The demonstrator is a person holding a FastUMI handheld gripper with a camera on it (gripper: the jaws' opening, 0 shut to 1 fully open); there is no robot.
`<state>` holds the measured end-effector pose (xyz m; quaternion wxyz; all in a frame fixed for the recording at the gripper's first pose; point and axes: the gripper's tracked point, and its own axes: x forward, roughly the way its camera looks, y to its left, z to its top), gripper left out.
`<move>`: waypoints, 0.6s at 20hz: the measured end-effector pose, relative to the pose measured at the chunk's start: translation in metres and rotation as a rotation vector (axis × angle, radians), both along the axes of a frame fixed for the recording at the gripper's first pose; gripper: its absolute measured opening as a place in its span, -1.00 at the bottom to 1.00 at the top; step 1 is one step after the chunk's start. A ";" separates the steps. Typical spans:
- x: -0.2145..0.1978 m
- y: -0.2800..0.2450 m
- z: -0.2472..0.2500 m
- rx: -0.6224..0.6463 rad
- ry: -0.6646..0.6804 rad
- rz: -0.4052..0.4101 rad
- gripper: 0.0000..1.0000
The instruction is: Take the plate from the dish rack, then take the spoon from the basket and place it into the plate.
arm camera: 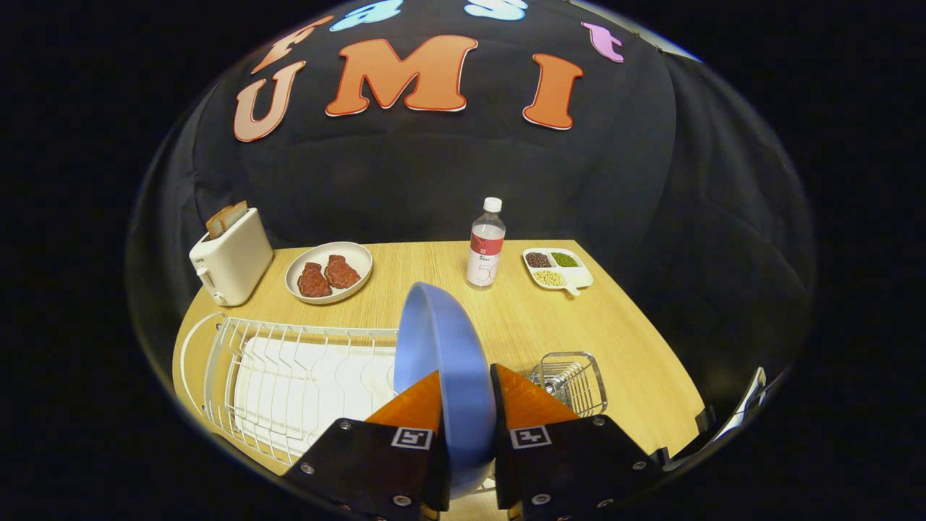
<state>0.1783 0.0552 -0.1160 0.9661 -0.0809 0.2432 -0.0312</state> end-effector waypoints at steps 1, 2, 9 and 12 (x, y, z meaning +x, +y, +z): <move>-0.001 0.000 0.003 -0.008 -0.006 -0.008 -0.51; -0.002 0.000 0.005 -0.018 -0.012 -0.011 -0.51; -0.022 -0.008 0.022 0.009 -0.047 -0.052 -0.51; -0.047 -0.007 0.033 0.041 -0.059 -0.056 -0.51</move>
